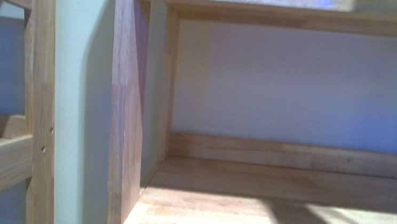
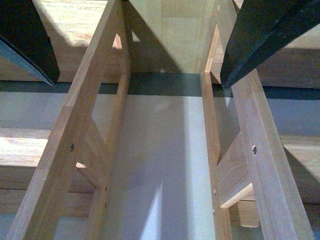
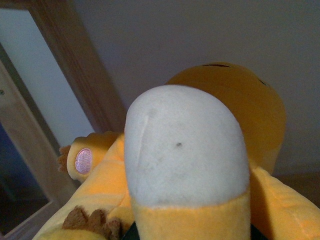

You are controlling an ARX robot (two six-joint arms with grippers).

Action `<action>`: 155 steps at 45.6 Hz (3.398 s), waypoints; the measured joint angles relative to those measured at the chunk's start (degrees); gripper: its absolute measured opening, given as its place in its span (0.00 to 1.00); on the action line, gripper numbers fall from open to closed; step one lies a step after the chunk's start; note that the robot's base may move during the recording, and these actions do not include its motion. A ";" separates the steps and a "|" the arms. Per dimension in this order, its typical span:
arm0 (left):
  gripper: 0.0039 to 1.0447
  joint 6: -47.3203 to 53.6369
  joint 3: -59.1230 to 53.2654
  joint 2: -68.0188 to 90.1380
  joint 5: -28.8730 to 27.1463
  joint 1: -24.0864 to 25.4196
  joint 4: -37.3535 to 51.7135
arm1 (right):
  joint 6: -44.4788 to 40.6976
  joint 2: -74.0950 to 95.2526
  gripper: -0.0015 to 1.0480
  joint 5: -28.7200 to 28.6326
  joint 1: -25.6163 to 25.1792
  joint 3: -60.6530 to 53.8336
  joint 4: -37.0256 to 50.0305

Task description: Put away toys

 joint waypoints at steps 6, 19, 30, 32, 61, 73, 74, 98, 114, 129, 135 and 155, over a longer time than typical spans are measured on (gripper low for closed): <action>0.94 0.00 0.00 0.00 0.00 0.00 0.00 | 6.34 3.30 0.08 -3.54 1.40 2.45 -2.82; 0.94 0.00 0.00 0.00 0.00 0.00 0.00 | 16.83 7.15 0.08 -9.09 4.50 5.60 -3.50; 0.94 0.00 0.00 0.00 0.00 0.00 0.00 | 19.47 10.84 0.08 -9.94 6.38 11.91 -4.44; 0.94 0.00 0.00 0.00 0.00 0.00 0.00 | 19.43 11.54 0.08 -9.84 6.36 12.96 -4.70; 0.94 0.00 0.00 0.00 0.00 0.00 0.00 | 18.82 18.40 0.08 -8.96 4.87 19.39 -6.62; 0.94 0.00 0.00 0.00 0.00 0.00 0.00 | 18.53 23.41 0.08 -8.37 5.66 27.15 -9.40; 0.94 0.00 0.00 0.00 0.00 0.00 0.00 | 18.47 23.78 0.08 -8.33 5.75 27.78 -9.64; 0.94 0.00 0.00 0.00 0.00 0.00 0.00 | 17.86 26.25 0.08 -6.40 8.70 29.99 -8.70; 0.94 0.00 0.00 0.00 0.00 0.00 0.00 | 16.79 23.69 0.15 -5.77 9.29 25.05 -6.32; 0.94 0.00 0.00 0.00 0.00 0.00 0.00 | 13.09 19.71 0.59 -3.87 8.96 18.73 -3.37; 0.94 0.00 0.00 0.00 0.00 0.00 0.00 | 7.63 15.28 0.83 -2.16 7.96 12.11 0.17; 0.94 0.00 0.00 0.00 0.00 0.00 0.00 | -8.61 -1.60 0.94 4.94 3.61 -2.86 8.37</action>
